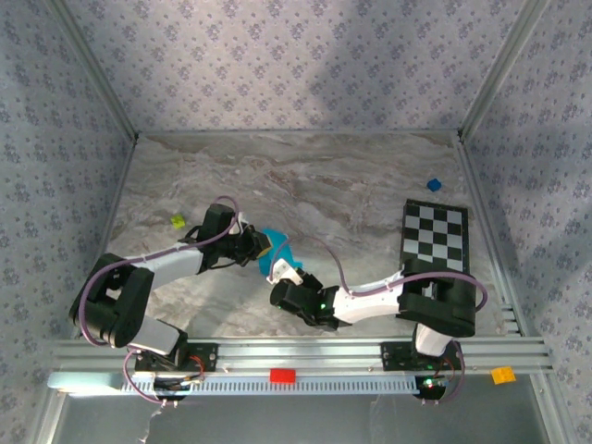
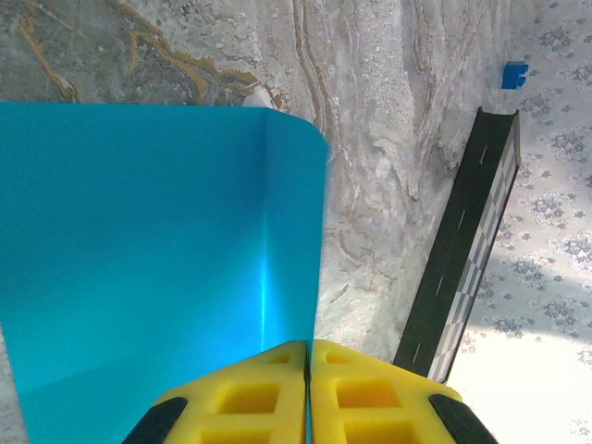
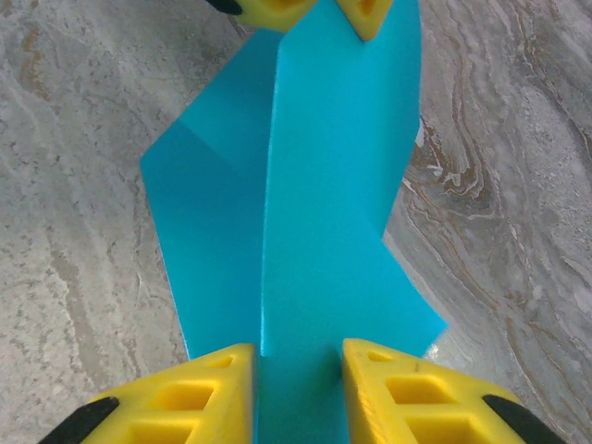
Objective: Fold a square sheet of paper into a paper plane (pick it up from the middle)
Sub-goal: Fourth fold the wing at the center of the table.
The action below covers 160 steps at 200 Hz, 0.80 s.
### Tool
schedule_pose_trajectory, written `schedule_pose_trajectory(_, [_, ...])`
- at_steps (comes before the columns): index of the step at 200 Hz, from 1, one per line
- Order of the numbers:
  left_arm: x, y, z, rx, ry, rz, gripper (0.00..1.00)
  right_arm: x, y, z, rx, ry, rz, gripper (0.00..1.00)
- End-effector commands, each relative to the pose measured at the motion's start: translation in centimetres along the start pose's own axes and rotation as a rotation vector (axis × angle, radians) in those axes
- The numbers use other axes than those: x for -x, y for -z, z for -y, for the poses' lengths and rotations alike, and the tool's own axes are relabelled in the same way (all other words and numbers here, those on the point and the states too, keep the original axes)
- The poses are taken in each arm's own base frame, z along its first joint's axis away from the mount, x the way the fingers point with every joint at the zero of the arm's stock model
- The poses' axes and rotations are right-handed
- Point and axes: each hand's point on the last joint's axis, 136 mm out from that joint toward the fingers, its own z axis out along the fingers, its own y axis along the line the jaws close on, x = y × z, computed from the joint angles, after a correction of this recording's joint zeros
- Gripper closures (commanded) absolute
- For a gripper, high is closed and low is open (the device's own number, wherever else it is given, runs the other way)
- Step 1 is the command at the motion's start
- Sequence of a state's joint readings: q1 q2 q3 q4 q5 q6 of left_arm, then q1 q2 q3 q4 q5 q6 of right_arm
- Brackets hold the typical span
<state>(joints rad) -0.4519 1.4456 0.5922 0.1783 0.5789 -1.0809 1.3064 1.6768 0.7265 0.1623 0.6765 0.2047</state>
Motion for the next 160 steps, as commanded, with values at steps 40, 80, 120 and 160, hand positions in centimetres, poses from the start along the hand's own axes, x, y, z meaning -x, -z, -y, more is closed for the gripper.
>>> schedule_pose_trajectory(40, [0.11,0.07,0.46,0.001,-0.018,0.004,0.96,0.05,-0.39,0.34,-0.026,-0.062,0.006,0.72])
schedule_pose_trajectory(80, [0.09,0.1,0.51,0.0,-0.02,0.003,0.97,0.16,-0.27,0.42,-0.015,-0.083,0.021,0.8])
schedule_pose_trajectory(120, [0.13,0.14,0.58,0.001,-0.019,0.004,0.97,-0.13,-0.43,0.6,-0.022,-0.098,0.011,0.79])
schedule_pose_trajectory(160, [0.17,0.12,0.5,0.002,-0.016,0.003,0.99,-0.55,-0.69,0.61,-0.021,-0.106,-0.004,0.78])
